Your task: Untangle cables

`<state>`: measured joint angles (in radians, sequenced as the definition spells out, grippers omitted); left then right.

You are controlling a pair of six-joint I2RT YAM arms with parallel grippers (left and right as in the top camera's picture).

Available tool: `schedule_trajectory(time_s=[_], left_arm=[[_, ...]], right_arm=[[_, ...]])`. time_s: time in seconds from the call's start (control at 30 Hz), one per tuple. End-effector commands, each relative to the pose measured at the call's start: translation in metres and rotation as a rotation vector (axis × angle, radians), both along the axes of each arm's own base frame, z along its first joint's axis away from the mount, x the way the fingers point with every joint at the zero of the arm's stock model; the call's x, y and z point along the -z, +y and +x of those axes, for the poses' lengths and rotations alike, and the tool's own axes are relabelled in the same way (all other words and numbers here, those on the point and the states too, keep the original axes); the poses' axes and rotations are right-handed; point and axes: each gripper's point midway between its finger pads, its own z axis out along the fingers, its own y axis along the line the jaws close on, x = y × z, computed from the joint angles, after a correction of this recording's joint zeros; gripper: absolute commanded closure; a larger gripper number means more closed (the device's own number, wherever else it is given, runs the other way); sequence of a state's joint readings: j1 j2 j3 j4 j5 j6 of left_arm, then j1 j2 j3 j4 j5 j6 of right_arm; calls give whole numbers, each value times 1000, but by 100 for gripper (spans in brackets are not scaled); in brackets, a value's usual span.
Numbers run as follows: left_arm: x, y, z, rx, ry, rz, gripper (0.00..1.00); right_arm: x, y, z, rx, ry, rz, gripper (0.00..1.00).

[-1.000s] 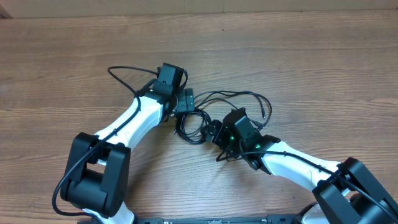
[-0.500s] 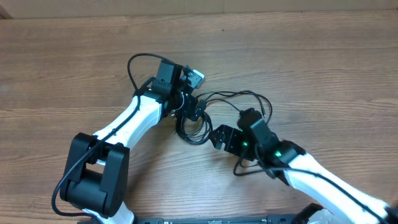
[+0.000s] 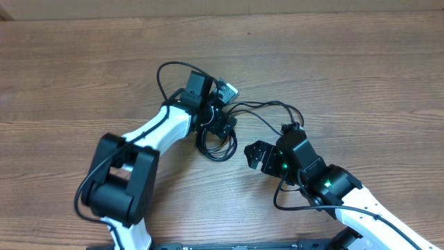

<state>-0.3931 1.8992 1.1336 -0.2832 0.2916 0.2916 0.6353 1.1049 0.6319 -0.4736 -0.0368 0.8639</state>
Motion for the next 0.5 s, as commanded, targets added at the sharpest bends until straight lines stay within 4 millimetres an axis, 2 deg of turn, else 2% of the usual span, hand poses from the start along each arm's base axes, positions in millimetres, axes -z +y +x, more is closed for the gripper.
schedule_trajectory(time_s=[0.0,0.03,0.07,0.1,0.13,0.27,0.37,0.47], left_arm=[[17,-4,11,12,-21,11,24],[18,-4,12,12,-23,10,44],[19,-4,13,12,-26,9,60],[18,-5,14,10,-32,5,87],[16,-5,17,6,-41,2,96],[-10,-4,31,-107,-43,-66,96],[-52,2,35,-187,-44,-115,96],[-100,9,27,-260,-33,-163,96]], right_arm=[[1,-3,2,7,-11,-16,0],[1,-3,2,7,-11,-16,0],[1,-3,2,7,-11,-16,0],[1,-3,2,7,-11,-16,0],[1,-3,2,7,-11,-16,0],[0,-3,2,8,-11,-14,0],[0,-1,0,-1,-2,-2,0],[-1,4,-2,-22,6,24,0]])
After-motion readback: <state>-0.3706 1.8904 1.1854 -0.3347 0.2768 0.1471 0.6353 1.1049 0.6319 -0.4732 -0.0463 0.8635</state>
